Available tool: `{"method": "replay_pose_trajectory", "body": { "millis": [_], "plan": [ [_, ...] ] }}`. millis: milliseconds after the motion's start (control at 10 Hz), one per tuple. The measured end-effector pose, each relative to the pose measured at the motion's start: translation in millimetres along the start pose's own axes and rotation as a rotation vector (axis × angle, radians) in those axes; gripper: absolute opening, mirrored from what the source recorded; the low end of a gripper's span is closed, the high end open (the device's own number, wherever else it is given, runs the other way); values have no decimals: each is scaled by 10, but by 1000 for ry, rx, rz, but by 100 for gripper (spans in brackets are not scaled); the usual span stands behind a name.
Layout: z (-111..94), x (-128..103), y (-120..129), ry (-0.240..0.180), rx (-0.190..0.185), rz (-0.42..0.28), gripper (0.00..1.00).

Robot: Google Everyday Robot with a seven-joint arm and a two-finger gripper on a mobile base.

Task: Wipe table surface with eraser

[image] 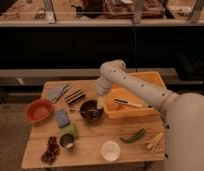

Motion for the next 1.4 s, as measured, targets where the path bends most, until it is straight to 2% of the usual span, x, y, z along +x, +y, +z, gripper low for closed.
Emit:
{"method": "replay_pose_trajectory", "body": {
  "millis": [1000,1100,1400],
  "plan": [
    [-11,9,-5,1,0,-2,80],
    [-32,25,-19,0,-10,-10,80],
    [-116,88,-380,15,-35,-76,80]
  ]
}}
